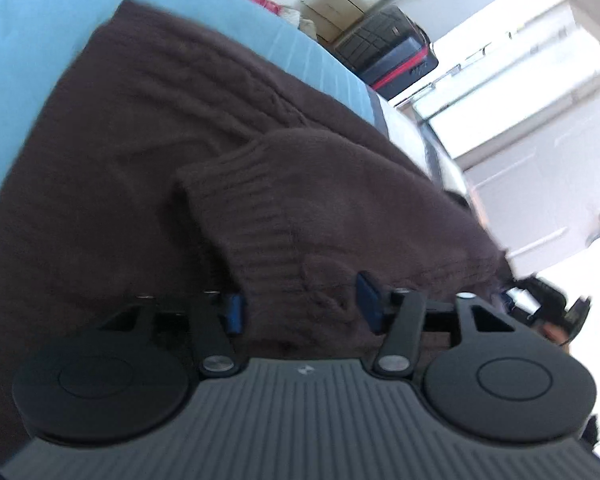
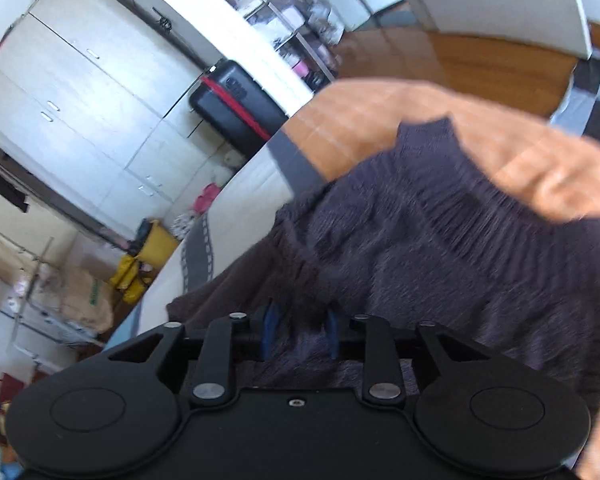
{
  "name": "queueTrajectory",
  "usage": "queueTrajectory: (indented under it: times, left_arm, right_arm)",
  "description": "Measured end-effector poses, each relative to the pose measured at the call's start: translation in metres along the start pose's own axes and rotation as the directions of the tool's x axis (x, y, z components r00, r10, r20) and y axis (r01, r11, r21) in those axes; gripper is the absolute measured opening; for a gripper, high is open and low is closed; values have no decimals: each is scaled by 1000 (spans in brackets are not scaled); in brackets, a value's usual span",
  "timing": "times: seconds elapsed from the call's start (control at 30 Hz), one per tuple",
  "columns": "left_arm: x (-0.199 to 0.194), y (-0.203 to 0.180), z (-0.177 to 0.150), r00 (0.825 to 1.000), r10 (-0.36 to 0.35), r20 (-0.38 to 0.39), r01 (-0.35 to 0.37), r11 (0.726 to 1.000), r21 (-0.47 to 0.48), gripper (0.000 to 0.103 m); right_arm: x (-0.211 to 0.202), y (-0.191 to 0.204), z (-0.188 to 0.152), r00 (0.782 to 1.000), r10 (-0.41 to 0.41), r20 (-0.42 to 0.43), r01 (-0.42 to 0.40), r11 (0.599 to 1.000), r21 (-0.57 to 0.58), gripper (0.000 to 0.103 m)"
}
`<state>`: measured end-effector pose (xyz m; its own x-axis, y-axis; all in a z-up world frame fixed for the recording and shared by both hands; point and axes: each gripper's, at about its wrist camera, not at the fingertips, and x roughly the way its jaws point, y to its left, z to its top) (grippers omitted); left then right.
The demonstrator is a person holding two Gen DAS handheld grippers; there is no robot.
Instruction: Fold clothes
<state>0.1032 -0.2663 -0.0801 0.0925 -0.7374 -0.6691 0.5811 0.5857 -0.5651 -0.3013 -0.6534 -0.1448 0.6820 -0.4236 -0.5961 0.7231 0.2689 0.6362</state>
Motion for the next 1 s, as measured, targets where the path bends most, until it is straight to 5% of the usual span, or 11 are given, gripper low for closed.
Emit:
queueTrajectory:
  times: [0.1, 0.2, 0.3, 0.33, 0.37, 0.43, 0.47, 0.6, 0.67, 0.9, 1.0]
  left_arm:
    - [-19, -21, 3, 999, -15, 43, 10, 994, 110, 3]
    - [-62, -21, -1, 961, -265, 81, 266, 964, -3, 3]
    - [-72, -8, -9, 957, -289, 33, 291, 949, -122, 3]
    - [-70, -5, -14, 970, -241, 9, 241, 964, -111, 4]
    - [-61, -2, -21, 989, -144, -40, 140, 986, -89, 4]
    - [-38, 2, -33, 988, 9, -152, -15, 999, -41, 4]
    - [-29, 2, -38, 983, 46, -180, -49, 999, -13, 4]
    - [-34, -16, -36, 991, 90, -100, -84, 994, 71, 7]
    - [-45, -24, -37, 992, 121, -34, -116, 987, 114, 20]
    - [-73, -51, -53, 972, 218, 85, -231, 952, 200, 40]
    - [-96, -61, -66, 968, 216, 127, -241, 941, 237, 40]
  right_arm:
    - [2, 8, -5, 1000, -15, 24, 17, 996, -87, 10]
    - [-15, 16, 2, 994, 46, 97, -35, 993, -110, 10]
    - [-36, 9, 10, 982, 138, 126, -141, 990, 16, 9]
    - [-40, 7, 12, 985, 118, 124, -125, 991, 46, 9]
    - [-40, 15, 10, 995, 9, 103, -8, 1000, -4, 9]
    - [-34, 32, 3, 971, -227, 77, 237, 959, -157, 9]
    - [-30, 36, -2, 961, -267, 72, 276, 940, -200, 9]
    - [-31, 31, -5, 969, -239, 58, 245, 958, -152, 15]
    - [-34, 26, -5, 974, -222, 54, 226, 967, -114, 20]
    - [-82, 13, -17, 978, -208, 26, 208, 978, -12, 31]
    - [-133, 27, -31, 928, -328, 177, 345, 935, -78, 34]
